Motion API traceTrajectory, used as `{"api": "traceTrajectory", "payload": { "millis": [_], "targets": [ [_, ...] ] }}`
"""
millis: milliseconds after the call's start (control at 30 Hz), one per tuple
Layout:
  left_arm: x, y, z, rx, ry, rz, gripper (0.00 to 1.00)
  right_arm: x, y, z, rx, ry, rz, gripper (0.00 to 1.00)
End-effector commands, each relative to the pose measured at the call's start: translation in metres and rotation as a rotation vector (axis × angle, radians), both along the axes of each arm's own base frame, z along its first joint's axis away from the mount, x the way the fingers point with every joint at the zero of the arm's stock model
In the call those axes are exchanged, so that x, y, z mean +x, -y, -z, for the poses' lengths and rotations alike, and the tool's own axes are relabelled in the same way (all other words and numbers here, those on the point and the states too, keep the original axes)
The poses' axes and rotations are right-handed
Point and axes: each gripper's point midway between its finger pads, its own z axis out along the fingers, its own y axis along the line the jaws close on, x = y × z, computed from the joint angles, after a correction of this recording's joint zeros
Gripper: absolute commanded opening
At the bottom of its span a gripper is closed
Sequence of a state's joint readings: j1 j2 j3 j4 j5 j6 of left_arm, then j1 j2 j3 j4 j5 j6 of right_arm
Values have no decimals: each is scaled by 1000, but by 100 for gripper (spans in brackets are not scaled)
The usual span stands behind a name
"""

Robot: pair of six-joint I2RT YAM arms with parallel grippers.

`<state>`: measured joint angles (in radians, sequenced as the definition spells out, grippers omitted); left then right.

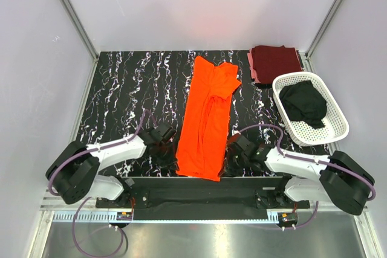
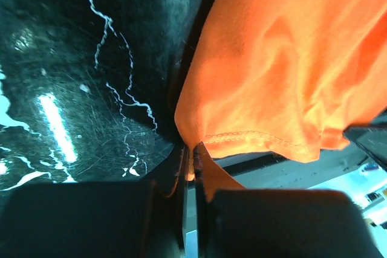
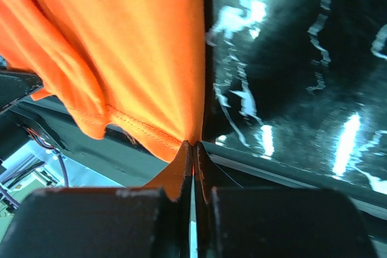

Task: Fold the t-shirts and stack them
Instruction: Fold the tshirt

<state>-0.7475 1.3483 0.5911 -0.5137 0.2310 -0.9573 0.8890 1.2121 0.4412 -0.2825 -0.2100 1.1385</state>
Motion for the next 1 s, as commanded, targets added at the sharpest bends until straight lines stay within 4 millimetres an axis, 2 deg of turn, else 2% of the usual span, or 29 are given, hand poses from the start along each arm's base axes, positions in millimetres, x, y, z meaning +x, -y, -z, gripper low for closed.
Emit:
{"api": "traceTrajectory", "payload": {
  "millis": [0,233,433,567,633,700,733,767,800,833,867,900,933,967],
  "targets": [
    [-17,-25,25,85,-22,1,0,-3,0,-6,52,12,-11,0],
    [-21,-28,23,72,-9,9,0,-15,20,4,18,-5,2,0],
    [-28,-23,15,-2,-2,30,0,-14,18,1,52,3,2,0],
    [-26,-18,0,-33,17,41,0,-14,15,-2,51,2,-27,0],
    [-18,-12,-17,-56,62,48,0,-11,15,-9,42,19,-32,0],
    [-14,-16,-28,-24,88,59,0,-1,11,-27,65,71,-20,0],
    [-2,-8,-46,-43,131,62,0,4,18,-29,32,88,7,0],
    [0,-11,-50,-19,134,73,0,9,19,-39,33,126,6,0],
    [4,-7,-54,-13,134,78,0,21,15,-58,45,169,14,0],
    [12,-1,-70,-22,151,84,0,31,28,-59,-7,162,61,0],
    [19,3,-76,-15,162,101,0,37,33,-64,-21,176,54,0],
    [25,7,-81,-8,172,112,0,48,36,-77,-19,186,70,0],
    [30,8,-78,28,159,123,0,54,38,-82,-13,183,69,0],
    [46,12,-94,44,207,134,0,69,47,-83,-31,195,80,0]
  ]
}}
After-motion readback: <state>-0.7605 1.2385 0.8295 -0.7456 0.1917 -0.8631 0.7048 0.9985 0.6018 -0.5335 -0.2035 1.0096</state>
